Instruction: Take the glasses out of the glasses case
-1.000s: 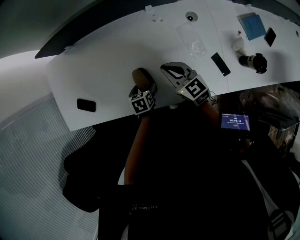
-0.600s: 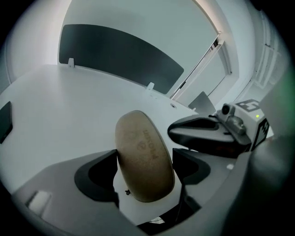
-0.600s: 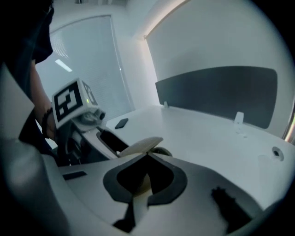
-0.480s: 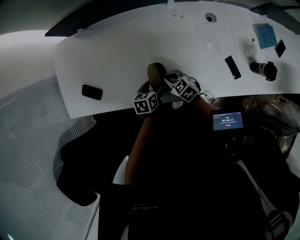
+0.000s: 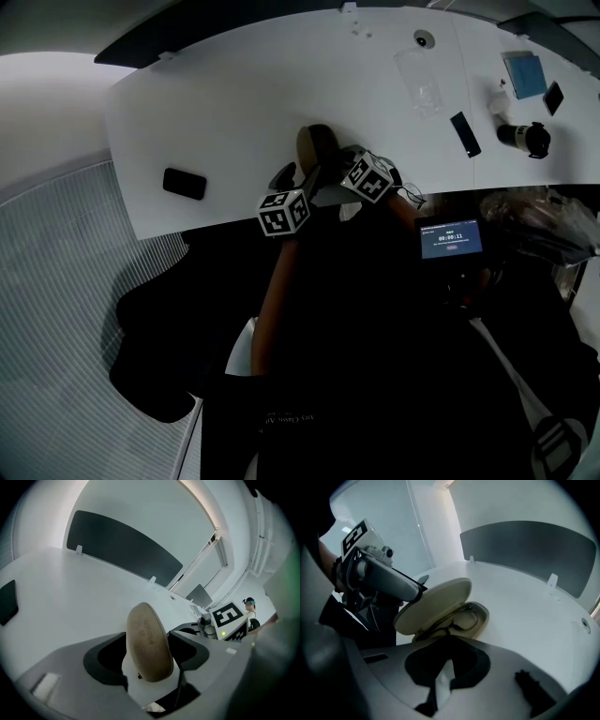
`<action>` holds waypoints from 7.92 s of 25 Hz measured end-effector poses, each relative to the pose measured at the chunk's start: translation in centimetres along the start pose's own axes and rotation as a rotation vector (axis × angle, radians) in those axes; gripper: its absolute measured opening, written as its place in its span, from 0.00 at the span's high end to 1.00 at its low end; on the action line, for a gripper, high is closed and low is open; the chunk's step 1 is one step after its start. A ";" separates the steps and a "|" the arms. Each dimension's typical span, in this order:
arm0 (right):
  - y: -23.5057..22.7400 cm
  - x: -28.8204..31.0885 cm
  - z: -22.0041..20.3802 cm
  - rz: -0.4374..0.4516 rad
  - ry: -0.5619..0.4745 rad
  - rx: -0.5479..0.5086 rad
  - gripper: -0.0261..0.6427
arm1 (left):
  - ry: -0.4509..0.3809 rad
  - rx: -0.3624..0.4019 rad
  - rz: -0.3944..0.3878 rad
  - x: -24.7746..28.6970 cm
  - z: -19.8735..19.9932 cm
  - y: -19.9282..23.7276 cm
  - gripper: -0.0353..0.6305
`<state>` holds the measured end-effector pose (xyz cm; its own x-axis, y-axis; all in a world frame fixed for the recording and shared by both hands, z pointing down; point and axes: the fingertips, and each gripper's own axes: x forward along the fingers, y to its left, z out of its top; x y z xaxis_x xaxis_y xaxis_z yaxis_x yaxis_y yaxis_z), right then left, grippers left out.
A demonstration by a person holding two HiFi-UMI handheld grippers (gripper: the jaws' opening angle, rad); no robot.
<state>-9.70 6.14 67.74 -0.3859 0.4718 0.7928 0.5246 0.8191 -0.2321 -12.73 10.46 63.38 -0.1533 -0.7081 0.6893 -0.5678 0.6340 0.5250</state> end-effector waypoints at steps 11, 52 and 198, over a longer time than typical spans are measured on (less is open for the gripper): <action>0.8 0.5 -0.2 -0.038 -0.002 0.010 0.96 | -0.067 -0.171 0.130 -4.0 -2.1 8.3 0.65; 0.6 0.1 5.1 -0.134 0.001 0.282 0.86 | -0.082 -0.025 -0.264 -3.9 -3.1 2.4 0.85; -9.8 -32.9 -8.2 0.020 -1.425 1.027 0.80 | 0.377 2.131 -0.323 16.4 -6.1 -13.0 0.86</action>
<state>4.05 -20.10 48.52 -0.9849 -0.0841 -0.1512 0.1054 0.4010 -0.9100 -2.96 -7.52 70.88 0.0745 -0.4447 0.8926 -0.3669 -0.8445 -0.3901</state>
